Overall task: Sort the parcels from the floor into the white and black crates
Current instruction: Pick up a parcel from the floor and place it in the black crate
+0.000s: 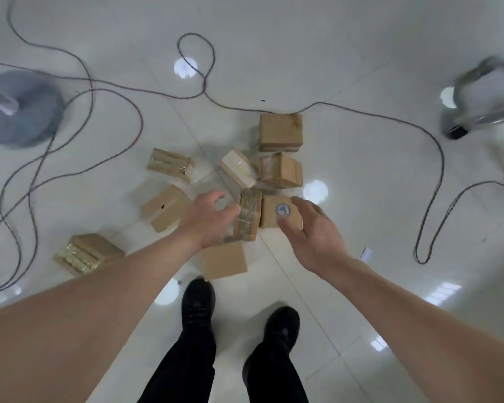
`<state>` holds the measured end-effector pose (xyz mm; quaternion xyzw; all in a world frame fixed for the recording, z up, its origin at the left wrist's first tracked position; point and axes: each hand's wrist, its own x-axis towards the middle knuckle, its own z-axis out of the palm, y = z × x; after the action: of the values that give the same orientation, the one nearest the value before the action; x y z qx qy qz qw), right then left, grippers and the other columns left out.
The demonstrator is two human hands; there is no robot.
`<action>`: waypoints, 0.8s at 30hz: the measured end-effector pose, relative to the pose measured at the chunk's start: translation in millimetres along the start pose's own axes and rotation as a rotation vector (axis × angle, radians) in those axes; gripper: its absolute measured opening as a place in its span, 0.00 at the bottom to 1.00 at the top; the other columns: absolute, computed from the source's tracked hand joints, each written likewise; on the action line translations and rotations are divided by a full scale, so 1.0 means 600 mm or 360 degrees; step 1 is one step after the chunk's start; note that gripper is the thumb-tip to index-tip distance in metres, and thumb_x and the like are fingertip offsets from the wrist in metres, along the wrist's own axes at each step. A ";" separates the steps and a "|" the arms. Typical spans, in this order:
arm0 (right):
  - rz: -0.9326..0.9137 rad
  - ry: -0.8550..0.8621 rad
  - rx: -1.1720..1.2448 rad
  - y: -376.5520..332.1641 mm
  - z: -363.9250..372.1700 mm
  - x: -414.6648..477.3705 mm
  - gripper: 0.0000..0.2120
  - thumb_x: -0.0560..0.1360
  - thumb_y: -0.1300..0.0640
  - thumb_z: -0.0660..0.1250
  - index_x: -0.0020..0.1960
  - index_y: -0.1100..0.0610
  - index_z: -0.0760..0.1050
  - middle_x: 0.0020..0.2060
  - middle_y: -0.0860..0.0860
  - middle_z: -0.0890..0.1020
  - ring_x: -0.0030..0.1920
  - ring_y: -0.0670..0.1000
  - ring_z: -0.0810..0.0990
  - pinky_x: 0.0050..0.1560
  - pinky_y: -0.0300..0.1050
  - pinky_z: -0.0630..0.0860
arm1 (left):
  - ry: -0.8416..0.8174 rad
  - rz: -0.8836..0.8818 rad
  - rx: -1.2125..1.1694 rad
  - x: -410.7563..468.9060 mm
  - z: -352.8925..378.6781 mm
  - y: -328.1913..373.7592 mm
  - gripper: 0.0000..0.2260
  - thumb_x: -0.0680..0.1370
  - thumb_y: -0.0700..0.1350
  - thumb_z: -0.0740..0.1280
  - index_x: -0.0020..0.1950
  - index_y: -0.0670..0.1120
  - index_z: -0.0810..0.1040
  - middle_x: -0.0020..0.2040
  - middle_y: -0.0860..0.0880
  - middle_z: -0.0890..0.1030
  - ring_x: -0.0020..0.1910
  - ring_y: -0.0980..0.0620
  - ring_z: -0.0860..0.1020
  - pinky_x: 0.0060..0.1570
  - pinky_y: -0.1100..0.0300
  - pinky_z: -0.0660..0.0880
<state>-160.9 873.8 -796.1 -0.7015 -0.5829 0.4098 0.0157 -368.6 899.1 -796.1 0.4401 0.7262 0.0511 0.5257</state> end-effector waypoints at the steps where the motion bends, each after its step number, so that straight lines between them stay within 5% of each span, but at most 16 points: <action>1: -0.0005 -0.0028 -0.0015 0.008 0.030 0.029 0.27 0.81 0.39 0.58 0.77 0.49 0.65 0.73 0.47 0.71 0.62 0.54 0.77 0.55 0.51 0.72 | -0.0009 -0.0010 -0.0001 0.030 0.013 -0.019 0.25 0.81 0.52 0.64 0.76 0.46 0.68 0.75 0.46 0.70 0.73 0.46 0.69 0.68 0.53 0.65; 4: 0.0013 -0.0090 -0.0004 0.036 0.116 0.112 0.27 0.82 0.38 0.58 0.76 0.49 0.66 0.73 0.49 0.71 0.65 0.55 0.76 0.58 0.52 0.74 | -0.0036 -0.0054 -0.0066 0.122 0.056 -0.082 0.16 0.81 0.54 0.61 0.63 0.46 0.76 0.66 0.44 0.75 0.65 0.45 0.72 0.63 0.53 0.66; 6: 0.0043 -0.0116 0.0013 0.057 0.171 0.158 0.24 0.82 0.39 0.58 0.73 0.49 0.68 0.66 0.50 0.74 0.59 0.56 0.78 0.53 0.52 0.74 | -0.0087 -0.0087 -0.0052 0.173 0.086 -0.118 0.07 0.84 0.48 0.57 0.51 0.48 0.72 0.58 0.44 0.73 0.57 0.47 0.70 0.54 0.57 0.63; 9: 0.0101 -0.0119 0.0074 0.087 0.245 0.216 0.21 0.82 0.40 0.60 0.72 0.47 0.69 0.56 0.52 0.78 0.54 0.56 0.78 0.47 0.51 0.70 | -0.0171 -0.0134 -0.0119 0.232 0.128 -0.159 0.11 0.86 0.44 0.53 0.54 0.44 0.74 0.64 0.36 0.73 0.64 0.42 0.71 0.52 0.59 0.60; 12: 0.0182 -0.0114 0.0197 0.114 0.305 0.259 0.22 0.81 0.41 0.61 0.72 0.45 0.69 0.58 0.51 0.79 0.55 0.55 0.77 0.51 0.51 0.73 | -0.0197 -0.0144 -0.0271 0.276 0.167 -0.191 0.16 0.87 0.45 0.52 0.39 0.53 0.67 0.56 0.44 0.70 0.55 0.49 0.68 0.52 0.58 0.62; 16: 0.0298 -0.0038 0.0689 0.121 0.349 0.279 0.22 0.77 0.47 0.69 0.70 0.47 0.73 0.52 0.45 0.83 0.54 0.50 0.82 0.56 0.48 0.78 | -0.0181 -0.0202 -0.0659 0.296 0.188 -0.199 0.14 0.84 0.48 0.58 0.42 0.46 0.76 0.43 0.50 0.76 0.42 0.52 0.75 0.42 0.59 0.71; 19: 0.0669 0.0021 0.1467 0.117 0.368 0.282 0.25 0.71 0.50 0.71 0.68 0.50 0.75 0.53 0.47 0.82 0.59 0.52 0.81 0.61 0.55 0.78 | -0.0153 0.0014 -0.0720 0.305 0.188 -0.202 0.19 0.78 0.53 0.60 0.49 0.37 0.79 0.45 0.45 0.81 0.47 0.48 0.79 0.52 0.51 0.73; 22: 0.0831 -0.0027 0.1376 0.121 0.387 0.278 0.27 0.74 0.47 0.68 0.72 0.51 0.74 0.62 0.51 0.80 0.65 0.56 0.77 0.69 0.61 0.72 | -0.0206 0.0105 -0.0451 0.310 0.183 -0.231 0.18 0.81 0.54 0.59 0.47 0.41 0.79 0.48 0.41 0.81 0.52 0.46 0.80 0.63 0.43 0.74; 24: 0.0886 0.0025 0.1219 0.129 0.393 0.276 0.24 0.78 0.49 0.66 0.74 0.52 0.73 0.66 0.52 0.79 0.67 0.56 0.75 0.70 0.55 0.71 | -0.0132 0.0117 -0.0420 0.320 0.176 -0.256 0.14 0.83 0.53 0.59 0.51 0.46 0.80 0.52 0.45 0.82 0.50 0.56 0.79 0.60 0.60 0.74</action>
<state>-240.9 879.1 -1083.8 -0.7779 -0.1794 0.5785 0.1673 -384.9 897.5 -1063.1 0.3953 0.6741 0.1471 0.6064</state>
